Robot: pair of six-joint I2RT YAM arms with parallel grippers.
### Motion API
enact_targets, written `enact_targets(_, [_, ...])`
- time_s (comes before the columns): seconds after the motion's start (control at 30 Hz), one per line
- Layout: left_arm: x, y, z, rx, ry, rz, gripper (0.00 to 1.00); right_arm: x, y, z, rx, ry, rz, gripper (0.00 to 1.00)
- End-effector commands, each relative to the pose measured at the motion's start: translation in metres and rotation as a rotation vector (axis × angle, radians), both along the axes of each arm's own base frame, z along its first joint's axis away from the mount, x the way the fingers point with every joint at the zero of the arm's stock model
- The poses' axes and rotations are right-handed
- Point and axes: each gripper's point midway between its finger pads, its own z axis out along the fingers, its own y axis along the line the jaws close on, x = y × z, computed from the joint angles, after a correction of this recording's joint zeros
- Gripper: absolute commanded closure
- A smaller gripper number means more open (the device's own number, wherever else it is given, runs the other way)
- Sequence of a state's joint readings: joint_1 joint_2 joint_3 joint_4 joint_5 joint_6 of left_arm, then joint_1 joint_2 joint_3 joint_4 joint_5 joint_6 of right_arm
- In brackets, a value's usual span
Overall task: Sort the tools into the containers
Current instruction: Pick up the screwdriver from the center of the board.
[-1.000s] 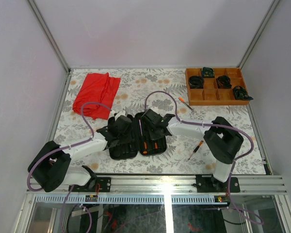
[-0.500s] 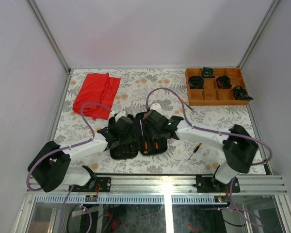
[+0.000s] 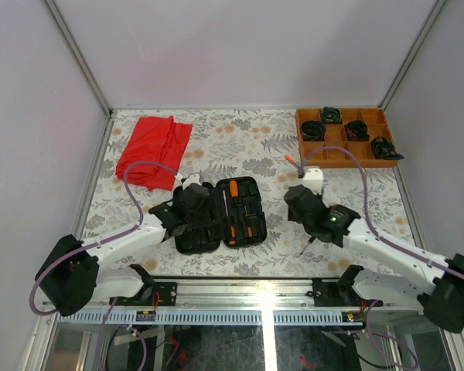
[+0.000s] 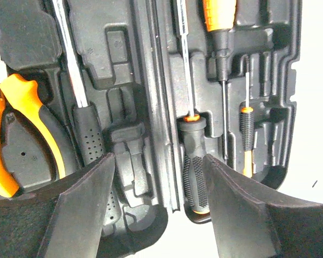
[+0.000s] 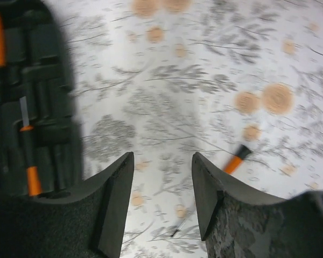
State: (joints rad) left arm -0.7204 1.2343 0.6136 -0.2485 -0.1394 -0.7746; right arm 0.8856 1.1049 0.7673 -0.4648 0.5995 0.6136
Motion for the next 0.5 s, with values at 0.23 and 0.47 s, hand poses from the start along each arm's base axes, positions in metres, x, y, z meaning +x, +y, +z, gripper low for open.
enact_targets(0.23, [0.008,-0.004,0.040,-0.024,-0.079,-0.015,0.33,-0.018,-0.088,-0.024,0.120,0.038,-0.326,0.43])
enact_targets(0.47, [0.012,-0.001,0.060,-0.033,-0.120,0.001,0.32,-0.027,-0.095,-0.033,0.171,0.091,-0.412,0.41])
